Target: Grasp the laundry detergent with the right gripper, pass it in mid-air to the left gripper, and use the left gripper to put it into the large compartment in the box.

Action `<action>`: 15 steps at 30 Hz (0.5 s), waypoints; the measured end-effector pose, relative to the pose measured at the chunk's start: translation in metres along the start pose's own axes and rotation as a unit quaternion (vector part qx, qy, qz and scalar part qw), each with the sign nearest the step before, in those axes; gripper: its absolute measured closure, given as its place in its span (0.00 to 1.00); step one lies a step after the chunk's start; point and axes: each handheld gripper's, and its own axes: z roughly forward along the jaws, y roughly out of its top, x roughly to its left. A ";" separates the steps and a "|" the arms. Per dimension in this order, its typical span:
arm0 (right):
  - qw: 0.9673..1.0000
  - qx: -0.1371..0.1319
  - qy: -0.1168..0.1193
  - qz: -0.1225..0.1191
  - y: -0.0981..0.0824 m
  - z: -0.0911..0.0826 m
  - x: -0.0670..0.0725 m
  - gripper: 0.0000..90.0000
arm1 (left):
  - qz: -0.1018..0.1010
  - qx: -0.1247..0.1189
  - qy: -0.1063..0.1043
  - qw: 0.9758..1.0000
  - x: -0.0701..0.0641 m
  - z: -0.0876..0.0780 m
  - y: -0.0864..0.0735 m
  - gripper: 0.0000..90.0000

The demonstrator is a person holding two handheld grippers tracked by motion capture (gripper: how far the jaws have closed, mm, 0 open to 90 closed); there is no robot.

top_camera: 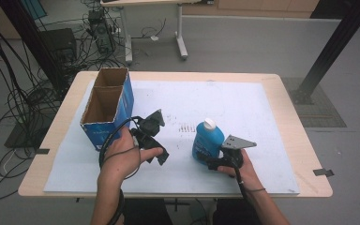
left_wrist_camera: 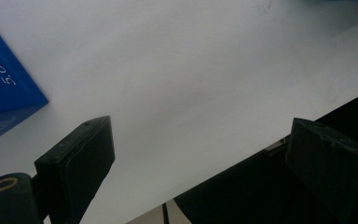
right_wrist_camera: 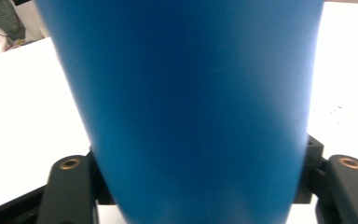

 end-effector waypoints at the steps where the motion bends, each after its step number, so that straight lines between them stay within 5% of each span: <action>1: 1.000 0.001 -0.001 -0.003 0.000 0.000 0.001 0.40 | 0.000 -0.001 -0.001 1.000 0.000 0.000 0.000 0.09; 15: 1.000 -0.003 -0.002 -0.012 -0.001 -0.001 0.001 0.41 | -0.003 -0.004 -0.002 1.000 0.000 0.000 -0.001 0.09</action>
